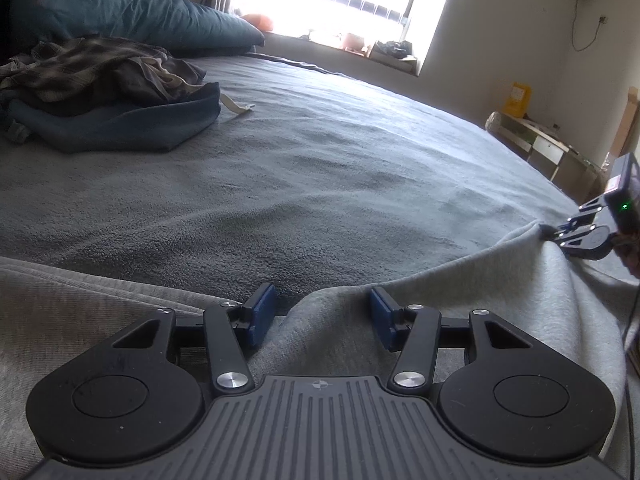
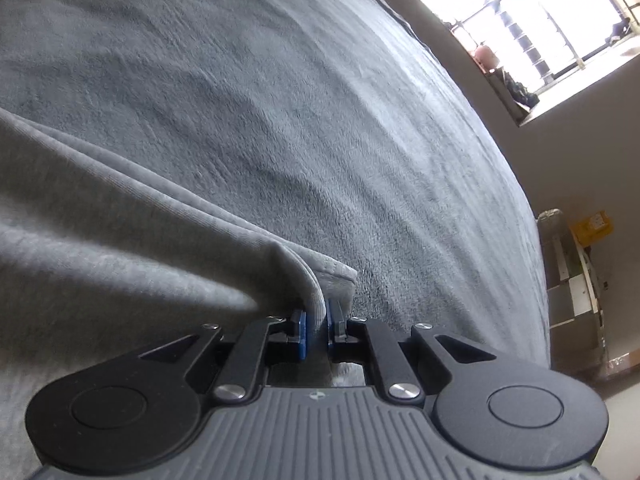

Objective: Fold clothes

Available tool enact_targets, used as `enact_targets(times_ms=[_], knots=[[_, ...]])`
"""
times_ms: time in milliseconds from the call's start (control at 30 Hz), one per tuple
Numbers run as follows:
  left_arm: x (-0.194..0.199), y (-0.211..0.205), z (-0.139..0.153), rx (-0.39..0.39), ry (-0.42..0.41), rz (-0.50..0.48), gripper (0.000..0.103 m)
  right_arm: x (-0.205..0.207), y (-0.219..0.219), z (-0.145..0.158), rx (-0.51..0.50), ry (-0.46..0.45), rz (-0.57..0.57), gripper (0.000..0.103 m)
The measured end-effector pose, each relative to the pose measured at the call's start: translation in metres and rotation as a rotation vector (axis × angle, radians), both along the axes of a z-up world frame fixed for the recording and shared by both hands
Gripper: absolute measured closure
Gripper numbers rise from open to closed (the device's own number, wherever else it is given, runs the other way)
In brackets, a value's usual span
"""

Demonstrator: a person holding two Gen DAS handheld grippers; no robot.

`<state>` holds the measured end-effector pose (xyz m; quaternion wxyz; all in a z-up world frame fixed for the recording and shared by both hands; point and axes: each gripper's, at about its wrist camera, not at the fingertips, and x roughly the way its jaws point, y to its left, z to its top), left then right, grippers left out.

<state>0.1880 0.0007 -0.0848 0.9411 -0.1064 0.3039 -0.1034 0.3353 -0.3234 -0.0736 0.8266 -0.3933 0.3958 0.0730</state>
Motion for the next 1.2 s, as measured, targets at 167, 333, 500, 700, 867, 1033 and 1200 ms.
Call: enact_targets(times_ms=[167,333,500,700,867,1033,1200], knots=[[-0.002,-0.001,-0.001,0.002,-0.003,0.000,0.050,0.023,-0.059,0.033,0.334,-0.032,-0.223,0.071],[-0.002,0.000,-0.001,-0.002,-0.002,0.000,0.050,0.018,-0.117,0.066,0.517,-0.164,-0.468,0.070],[-0.002,0.000,-0.001,0.000,-0.002,0.001,0.050,-0.015,-0.103,0.077,0.725,0.003,-0.262,0.070],[-0.001,0.002,-0.002,-0.013,-0.001,0.002,0.050,0.004,-0.056,0.031,0.696,0.214,-0.157,0.073],[-0.001,0.004,-0.002,-0.031,0.002,0.001,0.050,0.028,-0.077,0.032,0.727,0.042,-0.401,0.075],[-0.001,0.007,-0.002,-0.048,0.007,0.000,0.050,-0.008,-0.092,0.075,0.757,-0.101,-0.530,0.073],[0.001,0.011,-0.003,-0.082,0.019,-0.002,0.049,-0.085,-0.105,0.134,0.940,-0.167,-0.576,0.069]])
